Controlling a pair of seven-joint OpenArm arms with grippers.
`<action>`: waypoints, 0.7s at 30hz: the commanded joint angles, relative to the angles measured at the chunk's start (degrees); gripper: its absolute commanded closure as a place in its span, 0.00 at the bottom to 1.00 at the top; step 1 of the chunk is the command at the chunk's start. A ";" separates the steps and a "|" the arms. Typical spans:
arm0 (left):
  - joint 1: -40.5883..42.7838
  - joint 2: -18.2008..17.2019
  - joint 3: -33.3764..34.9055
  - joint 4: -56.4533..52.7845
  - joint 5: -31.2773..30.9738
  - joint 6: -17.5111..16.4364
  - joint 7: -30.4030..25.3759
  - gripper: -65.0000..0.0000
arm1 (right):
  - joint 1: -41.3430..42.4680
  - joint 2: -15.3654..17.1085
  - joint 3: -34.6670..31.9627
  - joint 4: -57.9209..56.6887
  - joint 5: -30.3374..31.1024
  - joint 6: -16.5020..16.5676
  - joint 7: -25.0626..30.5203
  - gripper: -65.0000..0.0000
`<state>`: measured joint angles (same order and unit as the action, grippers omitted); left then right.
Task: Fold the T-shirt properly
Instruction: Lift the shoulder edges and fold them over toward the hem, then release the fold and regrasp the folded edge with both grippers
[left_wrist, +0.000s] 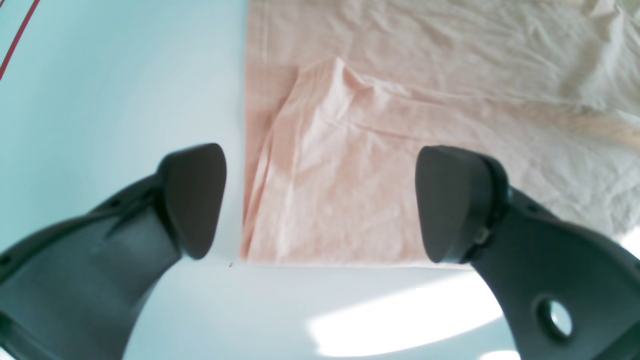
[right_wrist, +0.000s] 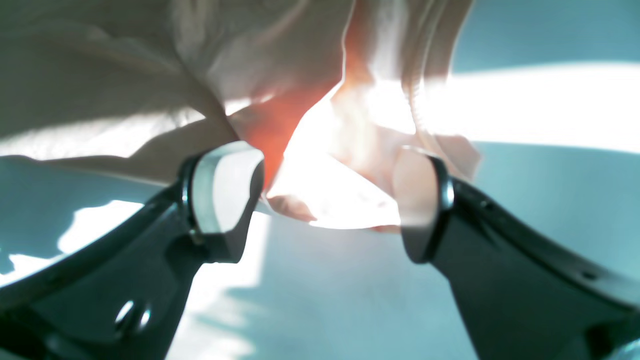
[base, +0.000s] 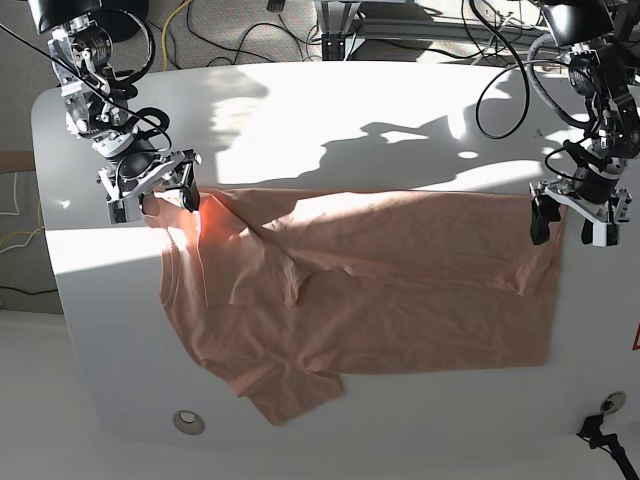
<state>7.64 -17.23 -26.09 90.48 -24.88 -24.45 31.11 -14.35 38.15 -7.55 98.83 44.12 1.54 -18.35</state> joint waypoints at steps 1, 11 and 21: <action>-0.74 -0.39 -0.24 1.08 -0.83 -0.12 -1.36 0.13 | 0.77 0.05 0.47 -0.85 0.15 0.53 1.07 0.36; -0.74 -0.30 -0.16 1.00 -0.83 -0.12 -1.36 0.13 | -0.11 -6.28 0.47 -2.17 -15.33 3.87 1.07 0.36; -0.74 -0.22 -0.07 0.64 -0.83 -0.12 -1.36 0.13 | -0.11 -9.36 0.83 -2.34 -23.33 7.21 1.07 0.39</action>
<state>7.62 -16.56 -25.87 90.26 -24.93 -24.49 31.22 -15.22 27.81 -7.35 95.66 21.23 9.04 -18.68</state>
